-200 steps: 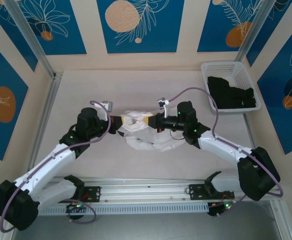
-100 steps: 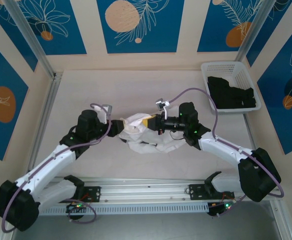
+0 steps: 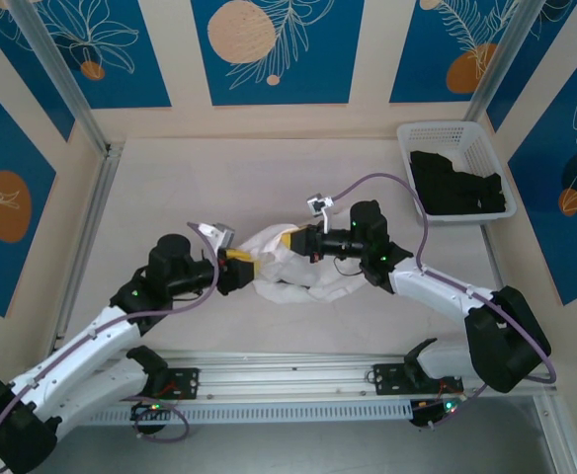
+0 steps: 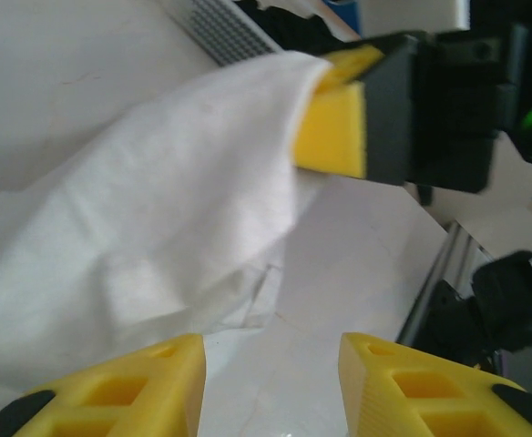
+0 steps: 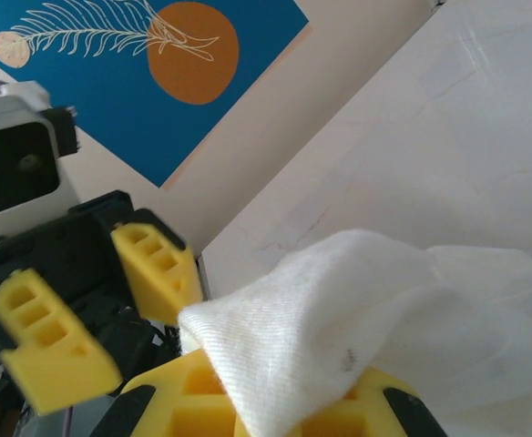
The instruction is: Fold the inside-out t-shirt
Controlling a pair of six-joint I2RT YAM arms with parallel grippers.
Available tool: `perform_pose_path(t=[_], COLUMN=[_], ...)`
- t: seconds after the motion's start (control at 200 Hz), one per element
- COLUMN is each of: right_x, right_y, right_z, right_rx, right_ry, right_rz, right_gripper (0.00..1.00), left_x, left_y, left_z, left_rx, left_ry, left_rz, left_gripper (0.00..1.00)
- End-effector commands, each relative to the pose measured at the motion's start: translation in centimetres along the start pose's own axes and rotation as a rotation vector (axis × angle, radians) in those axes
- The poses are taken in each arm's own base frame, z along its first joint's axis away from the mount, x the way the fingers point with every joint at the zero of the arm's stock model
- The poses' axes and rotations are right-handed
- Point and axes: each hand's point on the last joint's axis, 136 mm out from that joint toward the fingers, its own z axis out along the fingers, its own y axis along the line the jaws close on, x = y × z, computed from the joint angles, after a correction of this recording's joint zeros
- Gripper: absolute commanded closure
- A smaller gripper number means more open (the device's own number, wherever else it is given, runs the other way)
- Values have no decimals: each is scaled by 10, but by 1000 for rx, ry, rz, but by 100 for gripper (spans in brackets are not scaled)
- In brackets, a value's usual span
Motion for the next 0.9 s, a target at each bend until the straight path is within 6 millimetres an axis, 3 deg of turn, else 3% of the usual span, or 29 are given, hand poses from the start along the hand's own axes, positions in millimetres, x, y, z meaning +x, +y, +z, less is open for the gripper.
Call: perform_pose_path(t=[0.0,0.22,0.37,0.545,0.895], right_x=[-18,-20,-19,-17,-16], right_y=[5,1,0,0,1], right_z=[0,2,3,2,1], right_rx=[3,15,13,19,16], right_ry=[-35,-34,-32,-28,-29], right_rz=[2,20,26,20,15], right_gripper=[100,100,100,100,100], left_x=[1,10,3,-16,-39], left_y=[-24,-37,-9,19,36], left_z=[5,28,39,38,52], left_rx=[114,163,6,-137,-107], left_ry=[18,97,102,37,6], left_rz=[88,120,96,62,-39], left_gripper=[58,56,57,56,50])
